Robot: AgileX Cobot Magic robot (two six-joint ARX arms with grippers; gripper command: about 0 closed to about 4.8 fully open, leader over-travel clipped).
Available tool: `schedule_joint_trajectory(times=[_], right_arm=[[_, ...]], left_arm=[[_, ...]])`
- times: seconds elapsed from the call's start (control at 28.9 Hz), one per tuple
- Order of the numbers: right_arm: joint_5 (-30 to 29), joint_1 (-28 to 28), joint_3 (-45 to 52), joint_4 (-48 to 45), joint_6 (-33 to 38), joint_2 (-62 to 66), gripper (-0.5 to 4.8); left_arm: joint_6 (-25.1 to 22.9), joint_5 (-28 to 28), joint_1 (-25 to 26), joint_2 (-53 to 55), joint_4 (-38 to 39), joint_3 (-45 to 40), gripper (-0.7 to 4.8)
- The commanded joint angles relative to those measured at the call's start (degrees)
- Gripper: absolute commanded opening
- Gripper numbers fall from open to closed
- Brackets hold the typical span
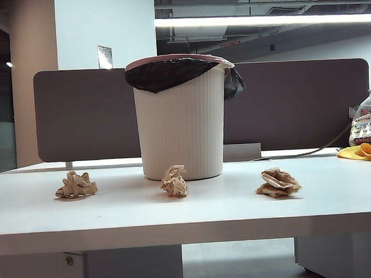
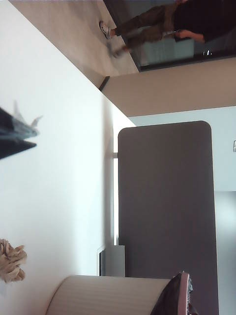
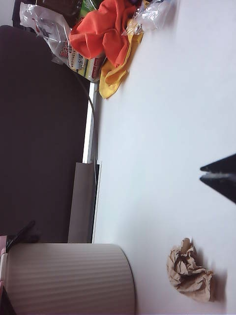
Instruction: Pick up all the trash on the table and put it in the trash can.
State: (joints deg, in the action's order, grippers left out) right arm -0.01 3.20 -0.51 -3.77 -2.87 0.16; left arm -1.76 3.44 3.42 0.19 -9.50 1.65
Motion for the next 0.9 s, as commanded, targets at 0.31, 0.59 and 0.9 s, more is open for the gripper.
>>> schedule_joint_trajectory(times=[0.31, 0.59, 0.9], right_arm=[[-0.15, 0.20, -1.05, -0.20, 6.16, 0.00, -0.01], [-5.29, 3.72, -30.40, 16.31, 7.56, 9.97, -0.03], [-9.73, 13.77, -50.45, 7.67, 15.93, 41.48, -0.04]], left_arm=[[13.62, -2.45, 0.07, 0.00, 1.57, 0.55, -0.05], [24.92, -8.92, -0.04, 6.51, 12.96, 14.80, -0.05], [14.10, -3.54, -13.75, 33.88, 25.90, 43.15, -0.05]])
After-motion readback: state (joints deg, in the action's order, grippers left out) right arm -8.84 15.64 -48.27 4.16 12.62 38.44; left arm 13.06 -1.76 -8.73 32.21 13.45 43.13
